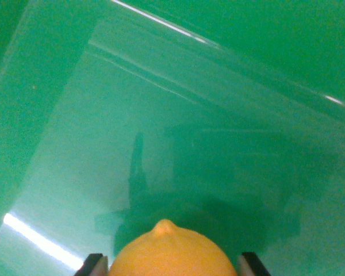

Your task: Pick fruit

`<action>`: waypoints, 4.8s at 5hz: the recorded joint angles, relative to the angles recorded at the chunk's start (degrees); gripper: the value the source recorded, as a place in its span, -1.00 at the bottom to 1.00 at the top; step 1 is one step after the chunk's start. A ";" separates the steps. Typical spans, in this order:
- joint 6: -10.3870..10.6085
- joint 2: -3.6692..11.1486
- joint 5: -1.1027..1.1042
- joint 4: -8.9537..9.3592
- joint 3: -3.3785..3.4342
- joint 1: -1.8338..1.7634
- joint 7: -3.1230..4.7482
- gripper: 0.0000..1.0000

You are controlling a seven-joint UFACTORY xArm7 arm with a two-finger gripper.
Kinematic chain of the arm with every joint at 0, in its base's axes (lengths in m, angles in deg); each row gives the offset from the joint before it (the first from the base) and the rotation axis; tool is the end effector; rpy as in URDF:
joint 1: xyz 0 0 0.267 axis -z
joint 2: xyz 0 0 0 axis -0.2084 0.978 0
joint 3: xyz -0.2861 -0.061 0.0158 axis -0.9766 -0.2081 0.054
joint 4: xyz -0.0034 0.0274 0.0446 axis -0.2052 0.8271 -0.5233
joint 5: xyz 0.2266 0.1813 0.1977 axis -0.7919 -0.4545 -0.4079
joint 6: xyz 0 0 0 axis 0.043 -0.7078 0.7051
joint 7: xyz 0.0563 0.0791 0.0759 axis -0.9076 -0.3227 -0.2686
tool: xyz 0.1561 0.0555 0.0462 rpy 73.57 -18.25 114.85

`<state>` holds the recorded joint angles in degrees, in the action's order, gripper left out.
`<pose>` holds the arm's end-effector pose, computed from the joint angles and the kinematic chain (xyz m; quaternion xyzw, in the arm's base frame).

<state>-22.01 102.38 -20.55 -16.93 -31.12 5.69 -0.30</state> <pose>0.4497 0.0622 0.0231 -0.9733 -0.2281 0.0065 0.0267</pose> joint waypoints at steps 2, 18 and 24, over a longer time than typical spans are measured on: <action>-0.95 -0.38 0.04 -0.57 -0.01 0.00 -0.06 1.00; -17.00 -6.78 0.71 -10.23 -0.24 -0.02 -1.09 1.00; -25.11 -10.02 1.05 -15.12 -0.36 -0.03 -1.61 1.00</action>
<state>-47.12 92.35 -19.50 -32.05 -31.48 5.66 -1.91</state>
